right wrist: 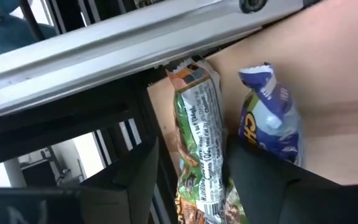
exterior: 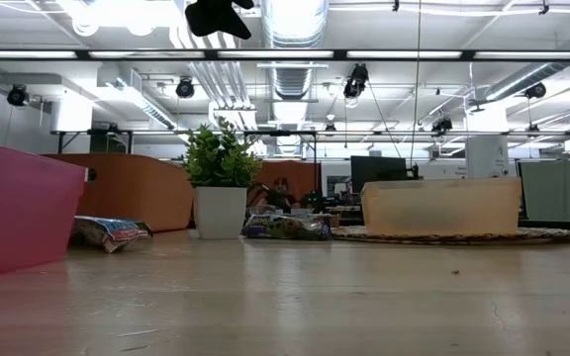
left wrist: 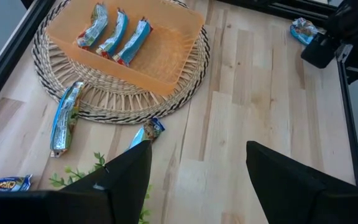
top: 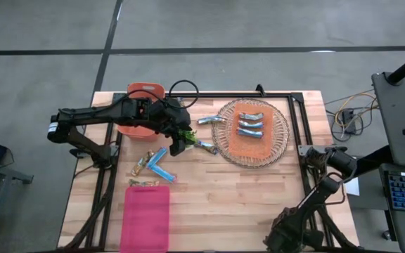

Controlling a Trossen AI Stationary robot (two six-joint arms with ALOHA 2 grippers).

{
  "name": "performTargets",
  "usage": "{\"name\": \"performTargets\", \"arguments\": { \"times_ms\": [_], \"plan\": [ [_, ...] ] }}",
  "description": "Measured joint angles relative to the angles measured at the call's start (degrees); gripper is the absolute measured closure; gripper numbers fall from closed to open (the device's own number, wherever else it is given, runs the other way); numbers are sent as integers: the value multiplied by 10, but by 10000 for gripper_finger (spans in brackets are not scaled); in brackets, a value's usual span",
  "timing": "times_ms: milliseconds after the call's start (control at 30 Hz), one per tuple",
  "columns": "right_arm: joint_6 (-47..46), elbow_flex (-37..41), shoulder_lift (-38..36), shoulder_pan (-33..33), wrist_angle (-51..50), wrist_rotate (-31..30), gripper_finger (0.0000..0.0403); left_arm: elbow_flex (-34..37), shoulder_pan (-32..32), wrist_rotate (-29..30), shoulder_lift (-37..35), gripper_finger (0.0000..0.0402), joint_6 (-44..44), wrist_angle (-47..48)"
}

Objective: Pick and place Granola Bars by type
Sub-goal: Put the yellow granola bar into the left orange bin

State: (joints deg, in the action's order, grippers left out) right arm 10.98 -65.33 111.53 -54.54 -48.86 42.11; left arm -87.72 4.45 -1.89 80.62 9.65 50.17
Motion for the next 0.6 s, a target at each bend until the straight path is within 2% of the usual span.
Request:
{"name": "performTargets", "arguments": {
  "times_ms": [133, 500, 600],
  "plan": [
    [2, 5, 0, 0, 4, -1, 244, 0, 0, 0, 0, 159, 0, 0],
    [6, 19, 0, 0, 17, -3, 376, 0, 0, 1, 0, 159, 0, 0],
    [0, 19, 0, 0, 19, -3, 392, 0, 0, 5, 0, 159, 0, 0]
  ]
}}
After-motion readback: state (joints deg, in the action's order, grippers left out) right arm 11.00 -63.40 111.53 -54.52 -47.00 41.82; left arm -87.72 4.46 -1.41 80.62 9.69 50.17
